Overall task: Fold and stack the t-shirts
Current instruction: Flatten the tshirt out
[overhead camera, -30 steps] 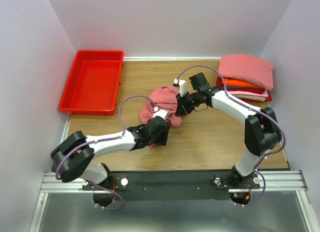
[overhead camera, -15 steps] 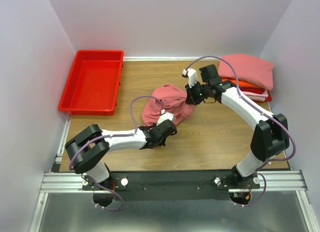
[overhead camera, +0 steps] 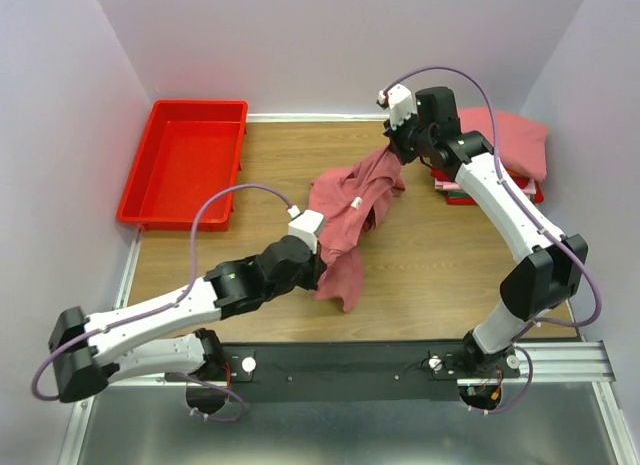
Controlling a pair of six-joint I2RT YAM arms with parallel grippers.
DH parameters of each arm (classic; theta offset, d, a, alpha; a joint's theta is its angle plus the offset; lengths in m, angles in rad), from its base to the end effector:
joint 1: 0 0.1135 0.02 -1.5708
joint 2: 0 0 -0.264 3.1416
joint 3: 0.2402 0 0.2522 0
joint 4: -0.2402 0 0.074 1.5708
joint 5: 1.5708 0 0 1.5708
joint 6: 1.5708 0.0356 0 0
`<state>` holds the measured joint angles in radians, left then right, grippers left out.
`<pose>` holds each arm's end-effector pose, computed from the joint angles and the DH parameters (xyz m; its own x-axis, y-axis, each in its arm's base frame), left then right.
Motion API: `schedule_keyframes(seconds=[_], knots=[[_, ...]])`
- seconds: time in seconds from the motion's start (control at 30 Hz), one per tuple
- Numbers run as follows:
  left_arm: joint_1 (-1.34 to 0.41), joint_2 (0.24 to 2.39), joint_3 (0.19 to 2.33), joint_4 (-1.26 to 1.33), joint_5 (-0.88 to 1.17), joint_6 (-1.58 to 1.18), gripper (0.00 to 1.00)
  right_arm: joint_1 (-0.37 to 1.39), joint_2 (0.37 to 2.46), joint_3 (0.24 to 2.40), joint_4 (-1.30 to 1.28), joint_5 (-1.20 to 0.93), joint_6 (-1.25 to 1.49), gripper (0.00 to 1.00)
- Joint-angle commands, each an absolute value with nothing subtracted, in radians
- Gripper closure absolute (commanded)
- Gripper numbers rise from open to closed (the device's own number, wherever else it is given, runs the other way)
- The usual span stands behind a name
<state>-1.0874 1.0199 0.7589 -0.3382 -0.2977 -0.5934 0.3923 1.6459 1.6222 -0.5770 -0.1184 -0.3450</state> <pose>0.1130 -0.1927 0.2723 -0.6277 0.0456 -0.7771 0.4619 0.8254 -0.3246 0.3461 0.1478 0.3691 -0.3327 -0.5011 -0.7989 -0.6186 0.7554 -0.2162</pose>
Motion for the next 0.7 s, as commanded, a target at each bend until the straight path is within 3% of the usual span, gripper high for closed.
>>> schedule_keyframes(seconds=[0.0,0.23,0.37,0.67], knots=[[-1.094,0.908,0.77,-0.351,-0.203,-0.554,1.0,0.385,1.678,1.713,-0.577,-0.067,-0.368,0.99],[-1.092,0.785,0.802,-0.353,-0.225,-0.535,1.0,0.387,1.672,1.74,-0.587,-0.162,-0.35,1.0],[-1.094,0.743,0.857,-0.348,-0.343,-0.537,1.0,0.385,1.698,1.778,-0.592,-0.236,-0.328,1.0],[-1.089,0.718,1.17,-0.379,-0.63,-0.362,1.0,0.399,1.887,2.123,-0.612,-0.437,-0.241,1.0]])
